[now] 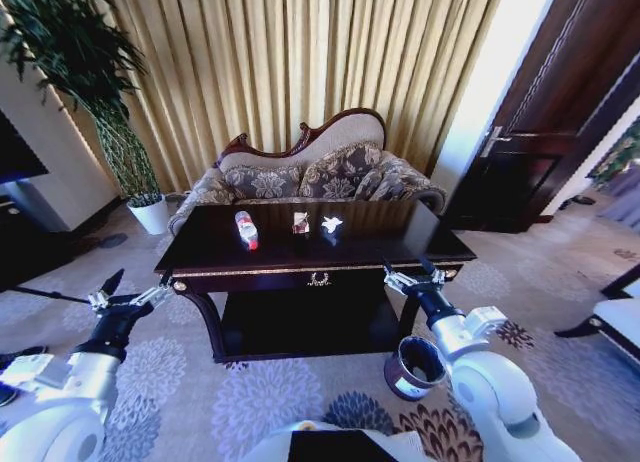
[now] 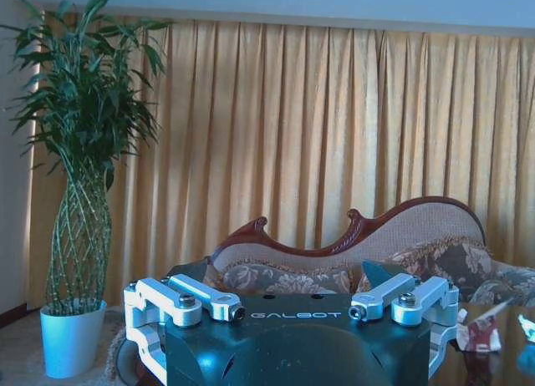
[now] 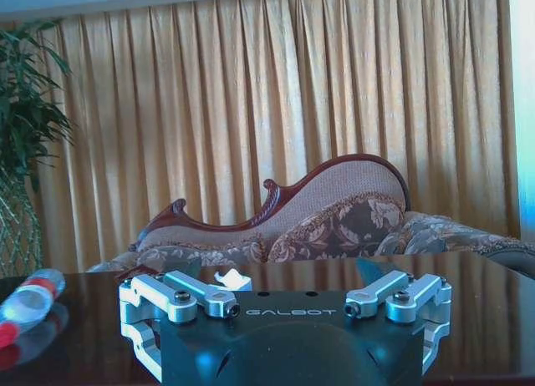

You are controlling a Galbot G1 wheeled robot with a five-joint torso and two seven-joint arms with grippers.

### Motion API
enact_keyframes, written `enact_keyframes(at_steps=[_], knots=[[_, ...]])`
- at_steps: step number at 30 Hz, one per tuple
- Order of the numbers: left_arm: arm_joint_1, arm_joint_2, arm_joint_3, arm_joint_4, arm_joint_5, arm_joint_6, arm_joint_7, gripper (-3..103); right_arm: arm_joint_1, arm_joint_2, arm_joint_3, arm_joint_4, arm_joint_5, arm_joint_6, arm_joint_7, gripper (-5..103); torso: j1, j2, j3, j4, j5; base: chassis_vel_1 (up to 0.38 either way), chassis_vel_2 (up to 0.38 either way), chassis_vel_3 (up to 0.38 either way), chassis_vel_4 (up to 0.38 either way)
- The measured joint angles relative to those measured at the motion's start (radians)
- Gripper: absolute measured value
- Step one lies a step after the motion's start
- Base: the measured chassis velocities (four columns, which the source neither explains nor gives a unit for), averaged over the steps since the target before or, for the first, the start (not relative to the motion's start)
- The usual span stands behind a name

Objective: Move to the front of the table and place the trash on the table into the trash bin.

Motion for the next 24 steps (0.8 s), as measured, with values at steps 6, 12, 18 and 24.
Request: enact_keyframes(at_steps=[6, 12, 18, 24], knots=[[0.000, -0.003, 0.002, 0.000, 0.001, 0.000, 0.000, 100, 0.000, 0.000, 0.000, -0.008, -0.004, 0.000, 0.000, 100, 0.000, 0.000, 0.000, 0.0000, 0.0001, -0.195, 0.210, 0.195, -0.189], [0.001, -0.002, 0.000, 0.000, 0.001, 0.000, -0.001, 100, 0.008, -0.003, -0.004, -0.011, -0.006, 0.004, -0.001, 100, 0.001, 0.000, 0.000, 0.0000, 0.0000, -0.165, 0.159, 0.170, -0.176], [0.001, -0.003, 0.001, 0.000, 0.001, 0.000, -0.001, 100, 0.026, -0.037, -0.009, -0.026, 0.026, -0.004, -0.001, 100, 0.001, 0.000, 0.000, -0.0002, 0.0000, -0.047, 0.059, 0.060, -0.047], [0.005, -0.001, -0.003, 0.000, 0.001, -0.001, -0.002, 100, 0.114, -0.107, -0.031, -0.101, 0.095, -0.050, 0.002, 100, -0.001, 0.000, 0.000, 0.0000, 0.0003, 0.000, 0.000, 0.000, 0.000]])
